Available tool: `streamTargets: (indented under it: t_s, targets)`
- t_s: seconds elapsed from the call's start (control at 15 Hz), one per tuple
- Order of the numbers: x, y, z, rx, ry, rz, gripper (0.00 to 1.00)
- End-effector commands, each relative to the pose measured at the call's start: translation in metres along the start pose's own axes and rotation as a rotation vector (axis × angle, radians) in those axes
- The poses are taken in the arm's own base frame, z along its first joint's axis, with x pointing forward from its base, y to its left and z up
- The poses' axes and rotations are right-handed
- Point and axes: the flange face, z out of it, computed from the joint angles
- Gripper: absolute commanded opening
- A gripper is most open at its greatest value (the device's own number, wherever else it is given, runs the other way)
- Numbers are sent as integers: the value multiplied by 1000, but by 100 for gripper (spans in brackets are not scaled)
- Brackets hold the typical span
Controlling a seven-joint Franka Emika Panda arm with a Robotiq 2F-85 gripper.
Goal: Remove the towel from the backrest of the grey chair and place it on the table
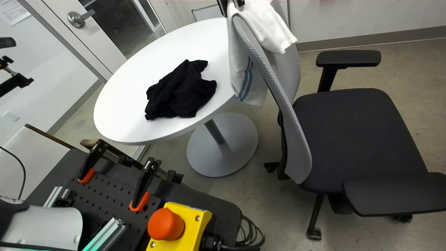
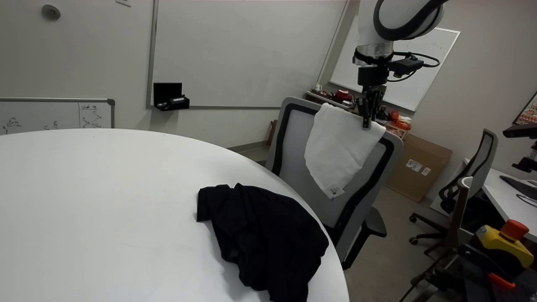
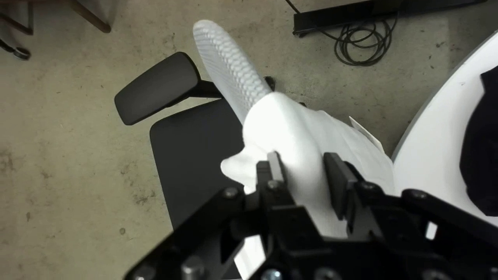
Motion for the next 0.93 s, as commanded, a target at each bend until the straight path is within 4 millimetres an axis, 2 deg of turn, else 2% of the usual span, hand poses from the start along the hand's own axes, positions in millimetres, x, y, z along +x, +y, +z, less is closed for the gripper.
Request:
streamTargets:
  t_s: [0.0,0.33,0.6,0.87]
  targets:
    - [5,-4,-9,-8,12,7,8]
    - [3,-10,-21,1,26,-11,7]
    - [-8,-14,-32,16,38,-29,7]
    - [-30,-20,-60,49,69,-46,7]
